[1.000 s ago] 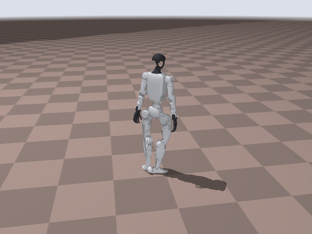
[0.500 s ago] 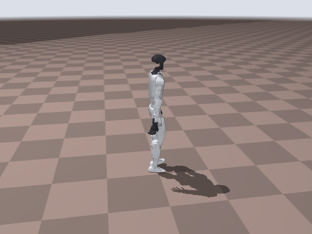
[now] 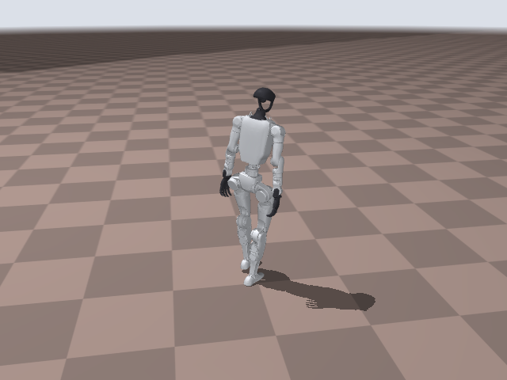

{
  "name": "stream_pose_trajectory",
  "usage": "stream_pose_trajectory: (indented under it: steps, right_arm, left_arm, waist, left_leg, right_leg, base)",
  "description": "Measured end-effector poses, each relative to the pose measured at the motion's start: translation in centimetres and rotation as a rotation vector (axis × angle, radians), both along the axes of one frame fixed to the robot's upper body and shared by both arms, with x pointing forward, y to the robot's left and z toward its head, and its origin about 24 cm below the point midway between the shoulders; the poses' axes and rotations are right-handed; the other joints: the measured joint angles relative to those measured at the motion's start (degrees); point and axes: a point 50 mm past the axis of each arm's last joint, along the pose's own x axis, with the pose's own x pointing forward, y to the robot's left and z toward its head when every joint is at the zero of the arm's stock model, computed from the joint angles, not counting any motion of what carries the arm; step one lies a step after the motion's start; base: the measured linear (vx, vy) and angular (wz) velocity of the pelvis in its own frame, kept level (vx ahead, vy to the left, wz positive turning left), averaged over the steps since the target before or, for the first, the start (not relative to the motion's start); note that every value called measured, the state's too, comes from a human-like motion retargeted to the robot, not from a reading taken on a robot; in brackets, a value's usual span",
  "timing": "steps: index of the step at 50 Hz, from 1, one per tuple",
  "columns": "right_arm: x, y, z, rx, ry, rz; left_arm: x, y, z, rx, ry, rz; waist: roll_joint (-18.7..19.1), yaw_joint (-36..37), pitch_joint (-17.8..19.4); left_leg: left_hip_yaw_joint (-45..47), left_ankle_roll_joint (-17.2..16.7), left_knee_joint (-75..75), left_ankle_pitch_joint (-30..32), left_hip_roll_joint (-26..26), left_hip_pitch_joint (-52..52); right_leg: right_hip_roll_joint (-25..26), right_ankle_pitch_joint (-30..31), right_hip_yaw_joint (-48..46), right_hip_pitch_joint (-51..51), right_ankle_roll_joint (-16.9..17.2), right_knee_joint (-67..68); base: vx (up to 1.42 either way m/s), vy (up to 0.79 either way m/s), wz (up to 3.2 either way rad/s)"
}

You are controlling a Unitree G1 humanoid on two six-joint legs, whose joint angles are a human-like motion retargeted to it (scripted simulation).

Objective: In place motions

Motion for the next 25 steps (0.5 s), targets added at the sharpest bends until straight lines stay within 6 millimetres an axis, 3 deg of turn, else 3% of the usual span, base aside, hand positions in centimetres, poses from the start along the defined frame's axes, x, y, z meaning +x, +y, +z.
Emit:
stream_pose_trajectory:
  steps: [4,7,10,14,20,23,25]
  right_arm:
    - [-1.8,-1.1,0.4,-0.035,0.07,0.004]
    - [-2.9,-2.0,0.8,-0.074,0.114,0.041]
    - [-4.4,-2.6,1.2,-0.101,0.16,0.038]
    - [-5.8,-2.6,1.6,-0.106,0.22,-0.002]
    - [-6.3,-2.5,1.7,-0.134,0.246,-0.024]
    - [-5.6,-2.9,1.7,-0.141,0.223,-0.017]
    - [-4.7,-3.4,1.6,-0.149,0.198,-0.004]
  left_arm:
    - [-0.3,-0.2,-0.1,-0.011,-0.008,0.03]
    - [-0.7,-0.2,-0.1,-0.023,0.01,0.048]
    - [-1.2,0.0,-0.1,-0.01,0.028,0.063]
    - [-2.2,-0.1,-0.2,-0.009,0.054,0.1]
    - [-5.1,-0.2,-0.2,-0.005,0.12,0.189]
    - [-7.5,-0.1,-0.1,0.017,0.182,0.233]
    - [-9.4,-0.3,0.1,0.03,0.244,0.262]
  waist:
    - [-0.3,4.2,0.3]
    - [-0.5,4.0,-0.3]
    - [-0.3,3.5,-1.3]
    - [-1.4,4.0,-2.5]
    - [-3.4,6.8,-4.5]
    - [-3.6,10.7,-5.8]
    - [-3.9,13.7,-6.2]
  left_leg:
    - [2.4,1.7,-1.1,-4.6,-0.6,-2.1]
    - [16.7,1.1,-2.1,-11.0,2.4,-1.9]
    - [34.2,-4.8,-1.8,-15.1,6.5,-0.4]
    - [50.6,-9.6,2.3,-13.7,10.5,2.8]
    - [49.6,-8.3,4.2,-10.0,10.0,4.5]
    - [50.4,-9.5,0.1,-7.8,7.4,6.4]
    - [49.2,-8.1,-3.7,-4.4,5.5,6.4]
  right_leg:
    - [-4.0,-0.6,-13.1,1.4,1.8,-2.3]
    - [-5.7,-2.1,-23.3,2.7,2.7,-3.5]
    - [-6.9,-3.8,-36.2,4.7,4.5,-4.2]
    - [-8.5,-5.2,-52.8,8.0,7.3,-5.2]
    - [-7.5,-6.0,-67.7,11.7,11.0,-7.4]
    - [-6.2,-6.0,-72.4,12.3,12.4,-7.4]
    - [-5.9,-5.7,-75.1,13.1,13.4,-7.1]
  base:
    - [-0.12,0.05,2.92]
    - [-0.13,0.11,3.56]
    - [-0.09,0.15,3.75]
    - [-0.03,0.18,3.58]
    - [0.11,0.17,2.92]
    - [0.18,0.2,1.9]
    - [0.19,0.22,1.46]
